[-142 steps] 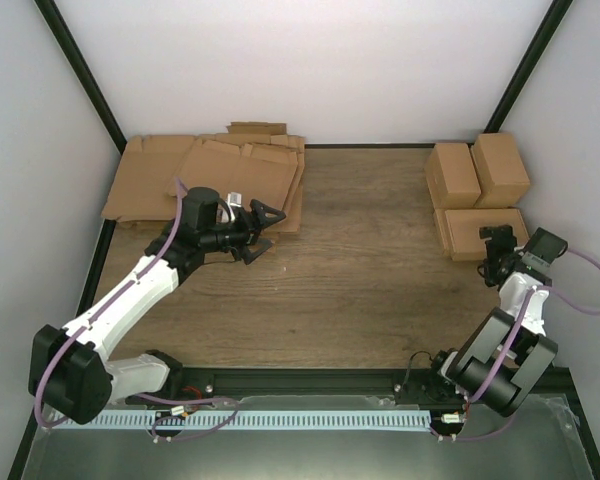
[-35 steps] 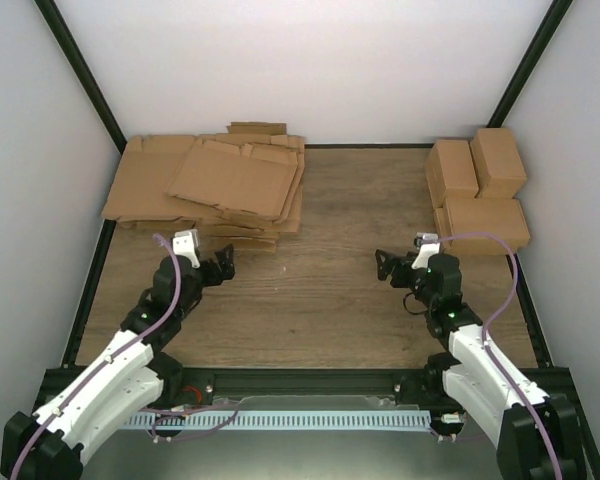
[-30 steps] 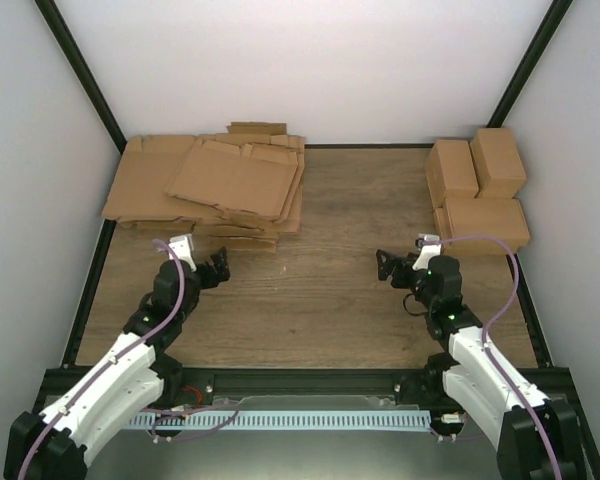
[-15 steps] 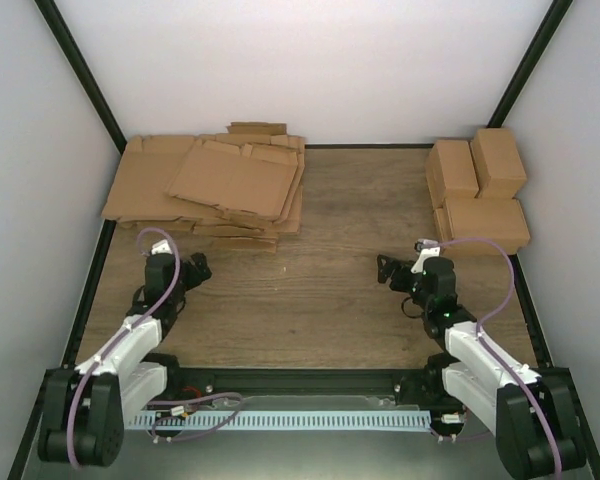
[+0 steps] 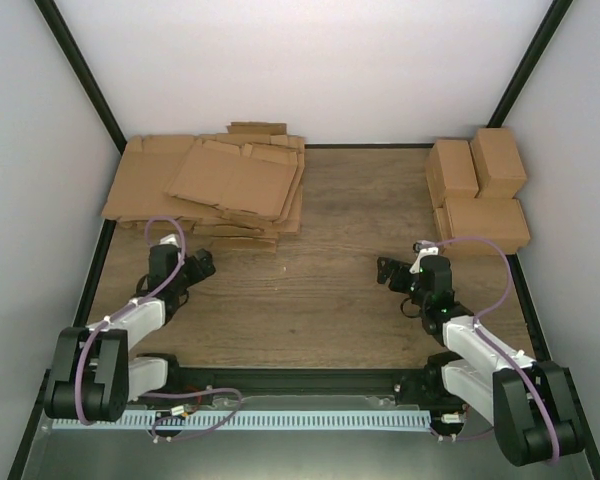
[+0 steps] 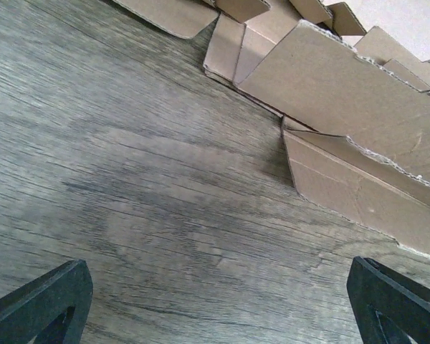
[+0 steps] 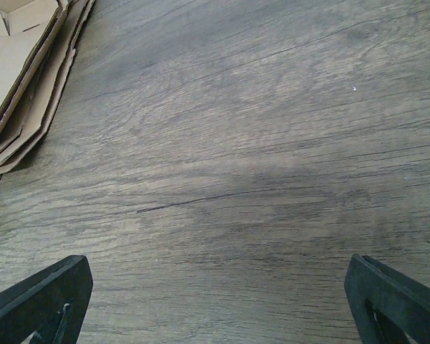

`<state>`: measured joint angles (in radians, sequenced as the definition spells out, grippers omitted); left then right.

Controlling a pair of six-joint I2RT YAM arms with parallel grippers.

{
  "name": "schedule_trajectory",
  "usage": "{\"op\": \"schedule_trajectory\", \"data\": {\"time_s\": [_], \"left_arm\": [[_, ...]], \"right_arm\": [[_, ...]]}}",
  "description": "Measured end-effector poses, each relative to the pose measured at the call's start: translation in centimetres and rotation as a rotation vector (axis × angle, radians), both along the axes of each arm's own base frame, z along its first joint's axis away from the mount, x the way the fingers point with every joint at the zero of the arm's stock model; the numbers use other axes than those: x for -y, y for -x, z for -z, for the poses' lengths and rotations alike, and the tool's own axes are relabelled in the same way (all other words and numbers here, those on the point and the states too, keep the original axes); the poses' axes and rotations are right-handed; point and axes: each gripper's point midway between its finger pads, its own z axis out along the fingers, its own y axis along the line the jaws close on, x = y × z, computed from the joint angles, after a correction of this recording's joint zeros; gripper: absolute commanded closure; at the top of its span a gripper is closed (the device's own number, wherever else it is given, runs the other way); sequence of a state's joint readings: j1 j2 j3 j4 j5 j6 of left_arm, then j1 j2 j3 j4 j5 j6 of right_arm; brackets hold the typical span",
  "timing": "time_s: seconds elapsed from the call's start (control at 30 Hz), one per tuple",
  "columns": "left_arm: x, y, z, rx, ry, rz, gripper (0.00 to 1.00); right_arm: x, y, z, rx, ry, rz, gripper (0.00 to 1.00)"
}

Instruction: Fold the paper box

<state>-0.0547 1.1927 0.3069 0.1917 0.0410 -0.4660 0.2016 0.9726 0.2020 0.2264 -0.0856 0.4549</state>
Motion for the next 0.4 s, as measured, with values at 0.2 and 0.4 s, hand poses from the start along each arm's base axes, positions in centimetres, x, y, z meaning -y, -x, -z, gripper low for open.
{"op": "schedule_trajectory", "data": {"time_s": [0.2,0.4], "left_arm": [[0.5,0.1,0.7,-0.022,0.018,0.022,0.0],[0.8,-0.2,0.9,-0.035,0.029,0.035,0.0]], "right_arm": [[-0.2,0.1,0.2,-0.008,-0.005,-0.011,0.0],[-0.3,0.0,0.1,-0.003,-0.009,-0.017,0.0]]}}
